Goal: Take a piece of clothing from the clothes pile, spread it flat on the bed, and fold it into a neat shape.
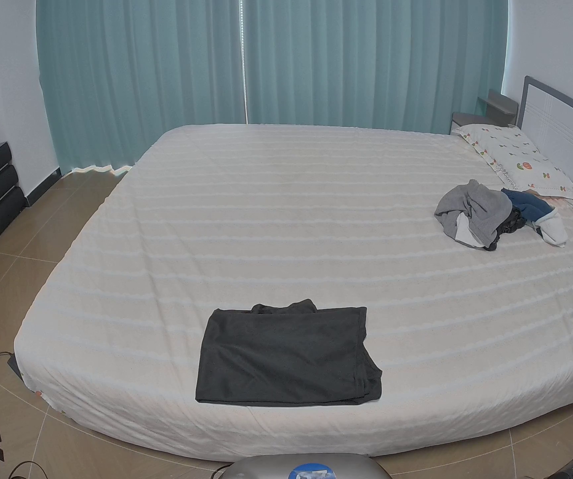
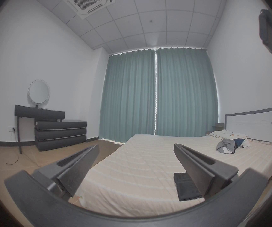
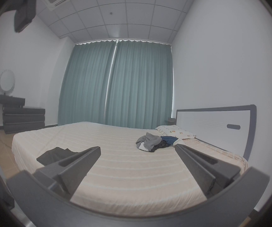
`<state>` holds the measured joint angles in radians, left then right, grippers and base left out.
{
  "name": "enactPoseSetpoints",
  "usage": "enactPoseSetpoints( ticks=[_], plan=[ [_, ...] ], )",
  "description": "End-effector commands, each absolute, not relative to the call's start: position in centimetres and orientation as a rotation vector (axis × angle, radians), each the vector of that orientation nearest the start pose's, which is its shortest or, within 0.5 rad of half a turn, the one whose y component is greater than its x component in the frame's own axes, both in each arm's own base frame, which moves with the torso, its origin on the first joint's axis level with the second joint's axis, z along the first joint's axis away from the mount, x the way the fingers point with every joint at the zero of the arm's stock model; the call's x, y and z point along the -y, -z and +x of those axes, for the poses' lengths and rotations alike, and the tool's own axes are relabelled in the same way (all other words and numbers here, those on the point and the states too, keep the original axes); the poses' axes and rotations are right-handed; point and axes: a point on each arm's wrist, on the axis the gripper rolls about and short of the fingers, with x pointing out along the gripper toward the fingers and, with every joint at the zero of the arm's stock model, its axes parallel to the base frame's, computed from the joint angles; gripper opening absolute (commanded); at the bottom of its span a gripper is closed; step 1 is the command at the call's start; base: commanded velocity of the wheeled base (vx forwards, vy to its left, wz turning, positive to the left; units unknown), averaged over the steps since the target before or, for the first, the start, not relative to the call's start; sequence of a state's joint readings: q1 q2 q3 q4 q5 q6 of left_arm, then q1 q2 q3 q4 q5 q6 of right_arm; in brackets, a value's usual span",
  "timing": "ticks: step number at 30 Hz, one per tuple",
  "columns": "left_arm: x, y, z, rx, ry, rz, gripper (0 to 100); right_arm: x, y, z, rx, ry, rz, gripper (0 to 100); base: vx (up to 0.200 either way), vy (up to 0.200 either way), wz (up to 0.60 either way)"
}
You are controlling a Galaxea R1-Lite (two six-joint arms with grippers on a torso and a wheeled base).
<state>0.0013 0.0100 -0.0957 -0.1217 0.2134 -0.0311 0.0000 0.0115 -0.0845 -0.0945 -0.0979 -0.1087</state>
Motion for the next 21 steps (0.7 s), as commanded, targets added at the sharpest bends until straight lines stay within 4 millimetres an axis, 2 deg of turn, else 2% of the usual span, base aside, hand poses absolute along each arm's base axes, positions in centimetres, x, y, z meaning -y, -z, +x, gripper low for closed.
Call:
enactPoseSetpoints(
  ticks=[1,6,16,21],
  plan=[
    [-0.34,-9.14,-2.33,0.144,-0.152,-0.026,100,0.13,-8.33,-2.31,0.072,0.064,-0.157,100,0.000,0.000,0.00],
    [-0.17,-8.14,-2.22,0.046,-0.077,-0.054,100,0.14,-8.30,-2.31,0.069,0.069,-0.123,100,0.000,0.000,0.00],
    [0.04,-8.22,-2.21,0.052,0.018,-0.044,100,0.20,-8.13,-2.29,0.055,0.090,0.007,100,0.000,0.000,0.00],
    [0.09,-8.20,-2.20,0.048,0.036,-0.039,100,0.15,-8.07,-2.29,0.049,0.068,-0.001,100,0.000,0.000,0.00]
  ],
)
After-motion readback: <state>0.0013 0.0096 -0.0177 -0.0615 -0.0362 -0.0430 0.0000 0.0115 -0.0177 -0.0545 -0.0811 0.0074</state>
